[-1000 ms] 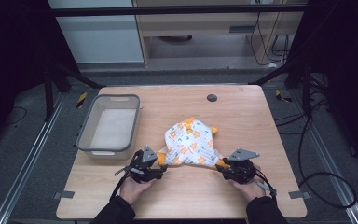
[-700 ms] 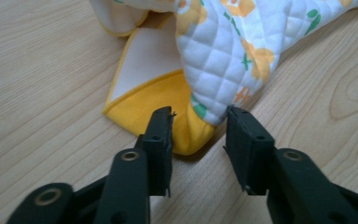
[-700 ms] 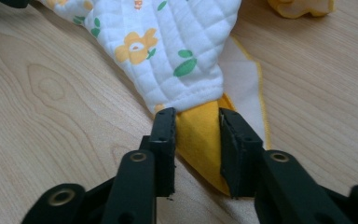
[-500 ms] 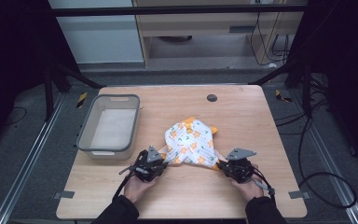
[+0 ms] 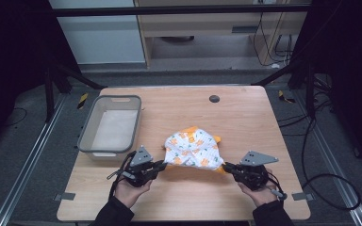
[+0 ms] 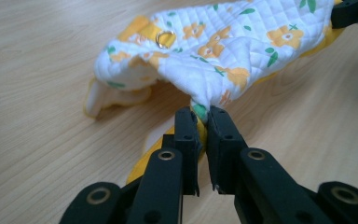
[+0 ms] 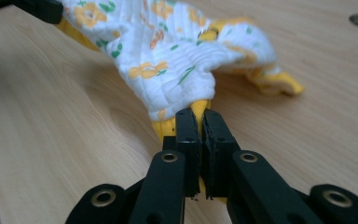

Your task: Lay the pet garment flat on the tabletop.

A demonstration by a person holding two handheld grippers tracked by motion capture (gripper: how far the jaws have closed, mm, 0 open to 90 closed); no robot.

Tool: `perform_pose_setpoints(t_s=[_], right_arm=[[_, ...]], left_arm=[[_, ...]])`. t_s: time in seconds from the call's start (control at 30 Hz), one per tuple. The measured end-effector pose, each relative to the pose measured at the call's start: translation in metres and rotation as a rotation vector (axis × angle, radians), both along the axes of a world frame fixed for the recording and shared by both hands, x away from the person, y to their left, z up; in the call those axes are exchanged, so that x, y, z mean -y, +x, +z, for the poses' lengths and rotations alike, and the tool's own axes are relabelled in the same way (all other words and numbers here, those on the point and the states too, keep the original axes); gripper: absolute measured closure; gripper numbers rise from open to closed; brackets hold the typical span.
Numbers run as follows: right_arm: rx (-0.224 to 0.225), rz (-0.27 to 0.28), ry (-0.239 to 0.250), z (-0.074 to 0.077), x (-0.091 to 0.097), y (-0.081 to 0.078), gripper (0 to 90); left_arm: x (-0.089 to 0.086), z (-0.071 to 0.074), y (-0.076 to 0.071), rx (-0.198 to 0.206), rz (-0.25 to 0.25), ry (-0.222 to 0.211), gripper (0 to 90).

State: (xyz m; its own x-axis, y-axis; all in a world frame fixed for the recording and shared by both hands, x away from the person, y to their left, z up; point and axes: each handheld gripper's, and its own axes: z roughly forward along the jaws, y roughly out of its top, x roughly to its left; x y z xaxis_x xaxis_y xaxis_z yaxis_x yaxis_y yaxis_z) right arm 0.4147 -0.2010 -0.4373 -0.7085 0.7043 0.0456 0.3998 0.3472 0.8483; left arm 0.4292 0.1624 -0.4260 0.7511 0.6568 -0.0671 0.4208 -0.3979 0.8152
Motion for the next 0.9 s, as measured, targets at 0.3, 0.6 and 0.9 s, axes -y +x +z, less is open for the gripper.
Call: perform_pose_setpoints(t_s=[0.3,0.6,0.9], right_arm=[[-0.046,-0.099,0.014,0.006,-0.015,0.04,85.7],[-0.055,-0.227,-0.078,-0.041,-0.026,0.079,73.9],[0.07,-0.185,0.008,-0.015,-0.006,0.052,56.1]], left_arm=[[0.006,0.001,0.046,-0.084,0.114,0.025,81.2],[0.013,-0.036,0.08,-0.081,0.227,0.054,65.3],[-0.01,-0.016,0.05,-0.003,0.203,0.032,42.3]])
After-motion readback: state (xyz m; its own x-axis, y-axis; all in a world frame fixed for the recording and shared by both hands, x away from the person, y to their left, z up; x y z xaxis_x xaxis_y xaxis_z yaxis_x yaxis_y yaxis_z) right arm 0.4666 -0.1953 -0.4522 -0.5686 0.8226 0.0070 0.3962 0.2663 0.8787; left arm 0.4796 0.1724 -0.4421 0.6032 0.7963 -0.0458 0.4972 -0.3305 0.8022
